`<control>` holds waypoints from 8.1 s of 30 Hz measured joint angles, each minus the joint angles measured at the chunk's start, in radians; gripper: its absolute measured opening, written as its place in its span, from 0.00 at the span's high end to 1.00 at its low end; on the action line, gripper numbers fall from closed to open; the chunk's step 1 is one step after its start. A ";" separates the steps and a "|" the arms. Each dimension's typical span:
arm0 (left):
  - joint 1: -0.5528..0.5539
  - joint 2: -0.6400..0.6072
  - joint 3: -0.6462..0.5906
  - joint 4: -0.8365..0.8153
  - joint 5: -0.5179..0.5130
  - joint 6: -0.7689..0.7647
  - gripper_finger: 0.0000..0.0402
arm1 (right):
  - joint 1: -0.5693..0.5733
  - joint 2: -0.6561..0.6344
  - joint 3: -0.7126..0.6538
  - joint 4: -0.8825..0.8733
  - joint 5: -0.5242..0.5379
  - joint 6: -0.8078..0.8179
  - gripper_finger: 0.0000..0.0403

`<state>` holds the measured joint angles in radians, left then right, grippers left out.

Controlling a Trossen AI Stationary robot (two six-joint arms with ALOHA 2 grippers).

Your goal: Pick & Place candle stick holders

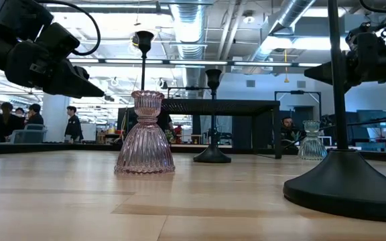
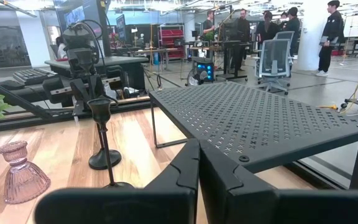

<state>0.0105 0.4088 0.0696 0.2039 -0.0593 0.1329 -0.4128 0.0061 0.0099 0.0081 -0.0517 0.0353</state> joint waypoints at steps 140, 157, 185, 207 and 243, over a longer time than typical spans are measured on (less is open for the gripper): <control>0.002 0.549 0.178 0.485 -0.132 -0.168 0.96 | -0.001 0.000 0.000 0.038 0.000 -0.069 1.00; 0.062 0.438 0.601 0.034 -0.123 -0.118 0.96 | -0.001 0.000 0.000 0.045 0.000 -0.069 1.00; 0.690 0.887 1.008 0.066 0.275 -0.197 0.96 | -0.002 0.000 0.000 0.055 0.000 -0.071 1.00; 0.728 0.962 1.009 0.144 0.240 -0.162 0.96 | -0.002 0.000 0.000 0.054 0.001 -0.072 1.00; 0.711 0.959 0.980 0.132 0.214 -0.126 0.64 | -0.002 0.000 0.000 0.055 0.001 -0.069 1.00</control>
<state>0.7212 1.3675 1.0500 0.3364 0.1551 0.0066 -0.4149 0.0059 0.0097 0.0631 -0.0509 -0.0334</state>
